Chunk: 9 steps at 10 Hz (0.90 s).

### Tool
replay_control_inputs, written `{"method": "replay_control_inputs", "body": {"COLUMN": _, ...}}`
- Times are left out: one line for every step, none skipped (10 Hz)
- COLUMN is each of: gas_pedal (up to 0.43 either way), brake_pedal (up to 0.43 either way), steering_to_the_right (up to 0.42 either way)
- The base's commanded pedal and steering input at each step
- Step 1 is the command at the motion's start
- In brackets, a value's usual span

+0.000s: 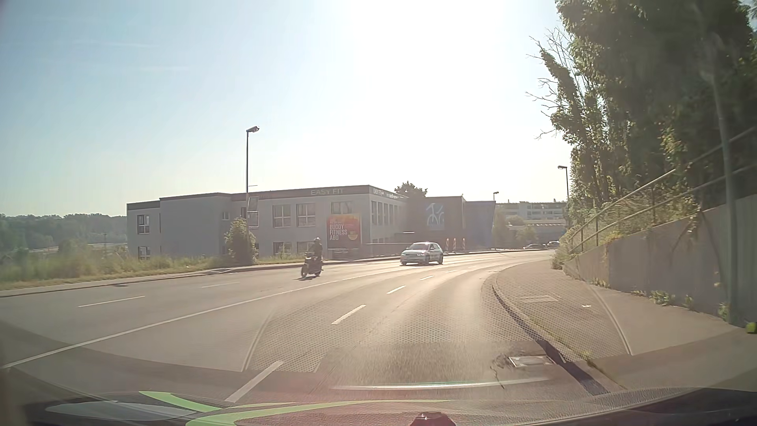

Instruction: Follow the waypoints while adhering to traffic rules and regulations

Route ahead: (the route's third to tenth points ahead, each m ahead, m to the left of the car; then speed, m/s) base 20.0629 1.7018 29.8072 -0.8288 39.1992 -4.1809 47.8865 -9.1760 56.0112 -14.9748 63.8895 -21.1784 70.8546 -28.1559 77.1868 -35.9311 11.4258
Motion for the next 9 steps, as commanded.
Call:
{"method": "replay_control_inputs", "body": {"gas_pedal": 0.0, "brake_pedal": 0.0, "steering_to_the_right": 0.041}}
{"method": "replay_control_inputs", "body": {"gas_pedal": 0.0, "brake_pedal": 0.0, "steering_to_the_right": 0.043}}
{"method": "replay_control_inputs", "body": {"gas_pedal": 0.008, "brake_pedal": 0.0, "steering_to_the_right": 0.048}}
{"method": "replay_control_inputs", "body": {"gas_pedal": 0.008, "brake_pedal": 0.0, "steering_to_the_right": 0.051}}
{"method": "replay_control_inputs", "body": {"gas_pedal": 0.008, "brake_pedal": 0.0, "steering_to_the_right": 0.054}}
{"method": "replay_control_inputs", "body": {"gas_pedal": 0.02, "brake_pedal": 0.0, "steering_to_the_right": 0.057}}
{"method": "replay_control_inputs", "body": {"gas_pedal": 0.02, "brake_pedal": 0.0, "steering_to_the_right": 0.057}}
{"method": "replay_control_inputs", "body": {"gas_pedal": 0.028, "brake_pedal": 0.0, "steering_to_the_right": 0.061}}
{"method": "replay_control_inputs", "body": {"gas_pedal": 0.028, "brake_pedal": 0.0, "steering_to_the_right": 0.063}}
